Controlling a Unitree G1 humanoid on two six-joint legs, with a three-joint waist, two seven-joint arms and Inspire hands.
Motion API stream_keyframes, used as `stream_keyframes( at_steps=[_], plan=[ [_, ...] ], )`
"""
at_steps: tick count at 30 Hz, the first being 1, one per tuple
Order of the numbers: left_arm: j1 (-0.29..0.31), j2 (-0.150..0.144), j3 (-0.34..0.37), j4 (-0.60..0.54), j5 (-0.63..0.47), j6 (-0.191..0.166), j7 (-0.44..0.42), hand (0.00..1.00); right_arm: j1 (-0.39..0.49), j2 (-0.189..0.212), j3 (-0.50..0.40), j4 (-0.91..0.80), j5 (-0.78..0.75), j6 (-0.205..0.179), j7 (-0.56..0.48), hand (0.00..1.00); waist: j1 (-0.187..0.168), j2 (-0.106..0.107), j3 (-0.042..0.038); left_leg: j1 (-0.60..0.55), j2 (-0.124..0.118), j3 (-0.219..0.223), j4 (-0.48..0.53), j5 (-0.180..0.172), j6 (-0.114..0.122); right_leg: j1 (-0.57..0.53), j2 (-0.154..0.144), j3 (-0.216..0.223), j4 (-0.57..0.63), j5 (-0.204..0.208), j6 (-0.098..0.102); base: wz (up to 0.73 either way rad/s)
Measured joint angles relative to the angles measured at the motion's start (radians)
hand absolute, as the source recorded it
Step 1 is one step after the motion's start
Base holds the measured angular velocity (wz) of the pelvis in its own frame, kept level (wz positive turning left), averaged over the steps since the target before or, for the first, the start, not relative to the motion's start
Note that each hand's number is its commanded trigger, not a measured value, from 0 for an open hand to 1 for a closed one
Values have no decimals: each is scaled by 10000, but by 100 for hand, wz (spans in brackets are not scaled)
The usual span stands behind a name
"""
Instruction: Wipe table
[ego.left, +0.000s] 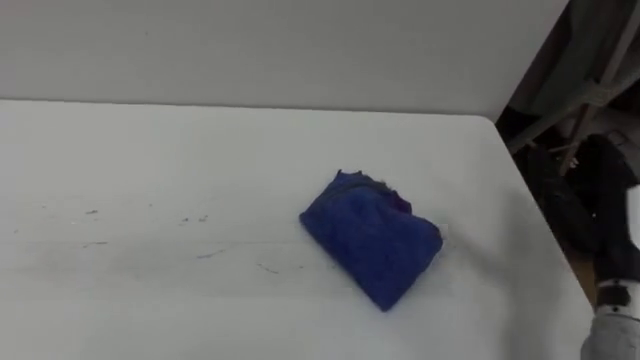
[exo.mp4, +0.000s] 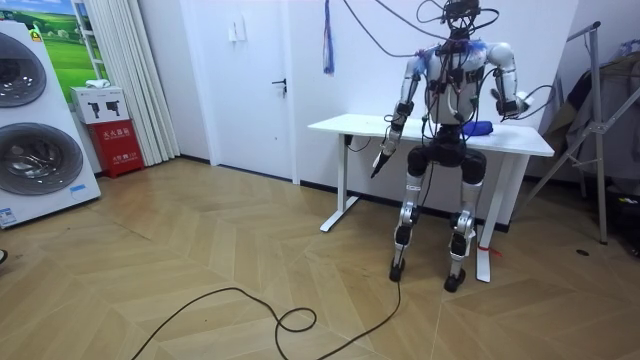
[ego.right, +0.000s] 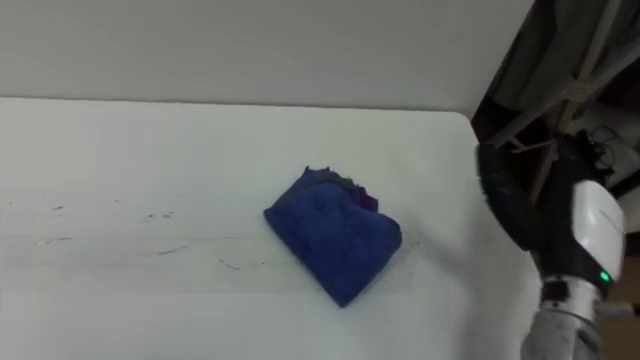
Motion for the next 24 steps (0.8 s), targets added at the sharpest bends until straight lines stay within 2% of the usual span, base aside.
stream_keyframes(
  at_steps=[2,3,4,5,6,8,10,12,15,17,20,21,23,24],
  plan=[
    [95,10,156,-23,-6,117,-20,0,2,-189,-506,427,692,285,-155,0,-91,-62,19,-18,-3,91,14,-28,6,-122,-15,53,154,-40,-15,-10],
    [172,29,182,-46,-6,250,-37,0,3,-246,-786,661,1016,409,-370,0,-235,-146,54,-17,2,95,13,-30,5,-128,-14,51,160,-51,-18,-4],
    [185,26,248,-131,-6,375,-108,0,33,-252,-1073,781,1220,544,-558,0,-299,-114,39,-18,8,123,16,-32,3,-143,-10,61,159,-51,-22,-3],
    [191,27,291,-200,-5,417,-155,0,59,-272,-1161,904,1308,552,-682,0,-327,-93,9,-17,11,130,17,-32,3,-141,-8,61,146,-48,-26,0],
    [216,49,338,-290,-6,498,-204,0,128,-305,-1277,1182,1528,588,-874,0,-360,-162,46,-7,17,130,15,-33,2,-131,-4,59,143,-47,-28,0],
    [153,117,337,-420,-8,597,-266,0,219,-313,-1340,1575,1935,655,-1064,0,-388,-236,48,-4,18,136,13,-33,1,-133,-2,64,146,-44,-33,0],
    [48,269,307,-423,-3,679,-421,0,242,-327,-1344,2317,2610,707,-1181,0,-519,-284,-5,-12,19,130,15,-41,-4,-123,-3,49,127,-44,-33,0],
    [60,339,324,-447,-3,724,-423,0,327,-324,-1357,2788,3210,874,-1189,0,-540,-314,-14,-12,19,132,14,-42,-4,-121,0,56,121,-42,-34,0],
    [149,306,541,-823,266,817,-422,0,362,-346,-1691,3990,4168,989,-1208,0,-567,-346,-34,-15,20,132,18,-42,-4,-122,0,57,124,-40,-35,0],
    [148,314,566,-832,300,848,-420,0,336,-378,-1897,4752,4723,1037,-1226,0,-561,-299,-50,-10,20,121,22,-44,-1,-98,0,60,112,-40,-34,0],
    [124,278,492,-818,371,984,-420,0,413,-366,-1692,5996,5458,1188,-1110,0,-540,-202,-79,25,17,153,22,-57,-1,-98,11,127,125,-45,-29,-3],
    [106,256,472,-810,371,1047,-424,0,455,-334,-1563,6363,5767,1379,-968,0,-543,-144,-100,35,17,168,40,-72,0,-98,14,146,134,-46,-27,-4],
    [62,250,398,-810,396,1126,-422,0,683,-189,-1152,6784,5886,1521,-623,0,-554,-42,-125,46,17,149,45,-81,-4,-62,13,134,120,-51,-21,0],
    [115,246,283,-750,529,1127,-411,0,793,-16,-887,7125,5868,1571,-334,0,-539,-10,-111,76,21,144,45,-82,-4,-25,13,127,115,-52,-21,0]
  ],
)
